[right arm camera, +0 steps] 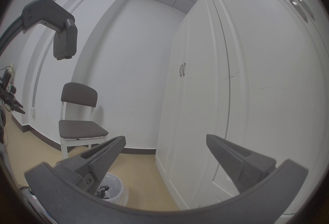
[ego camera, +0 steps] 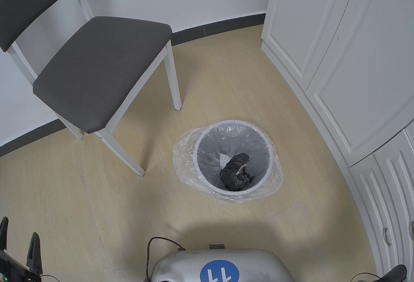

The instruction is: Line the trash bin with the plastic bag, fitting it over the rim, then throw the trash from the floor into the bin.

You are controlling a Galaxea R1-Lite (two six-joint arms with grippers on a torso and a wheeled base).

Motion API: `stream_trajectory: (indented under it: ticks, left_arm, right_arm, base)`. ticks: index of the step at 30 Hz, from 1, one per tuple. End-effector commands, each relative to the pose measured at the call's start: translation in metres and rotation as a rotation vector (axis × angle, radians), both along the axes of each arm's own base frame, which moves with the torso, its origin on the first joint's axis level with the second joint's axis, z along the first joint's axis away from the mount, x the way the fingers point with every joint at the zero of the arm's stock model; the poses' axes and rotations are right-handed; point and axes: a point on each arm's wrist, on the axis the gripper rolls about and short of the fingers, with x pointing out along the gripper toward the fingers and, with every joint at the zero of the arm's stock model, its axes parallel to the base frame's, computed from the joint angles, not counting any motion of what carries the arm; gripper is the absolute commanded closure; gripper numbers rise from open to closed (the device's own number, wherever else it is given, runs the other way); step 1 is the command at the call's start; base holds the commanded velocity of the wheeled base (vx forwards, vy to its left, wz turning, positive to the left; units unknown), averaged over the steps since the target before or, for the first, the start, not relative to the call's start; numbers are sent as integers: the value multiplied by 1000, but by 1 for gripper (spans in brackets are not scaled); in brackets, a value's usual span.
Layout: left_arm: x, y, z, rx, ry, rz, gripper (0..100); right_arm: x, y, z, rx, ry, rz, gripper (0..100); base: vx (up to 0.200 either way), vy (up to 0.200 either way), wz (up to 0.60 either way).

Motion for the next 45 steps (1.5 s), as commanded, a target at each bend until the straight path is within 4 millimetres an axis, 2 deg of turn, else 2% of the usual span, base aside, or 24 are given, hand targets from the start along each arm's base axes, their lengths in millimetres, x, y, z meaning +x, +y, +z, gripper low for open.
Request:
stream_trajectory:
  ticks: [1, 27, 34, 45]
  left_arm:
    - [1, 1, -11, -6, 60, 23, 0]
    - [1, 0, -14, -52, 85, 18, 0]
    - [1, -1, -18, 9, 128, -31, 0]
    - [1, -1, -18, -7, 127, -29, 0]
  right_arm:
    - [4, 0, -10, 2, 62, 3, 0]
    - [7, 0, -14, -11, 115, -14, 0]
    - [8, 0, -15, -42, 119, -35, 0]
    - [23, 0, -54, -47, 526, -25, 0]
  base:
    - [0, 0, 0]
    - [0, 0, 0]
    - [0, 0, 0]
    - [0, 0, 0]
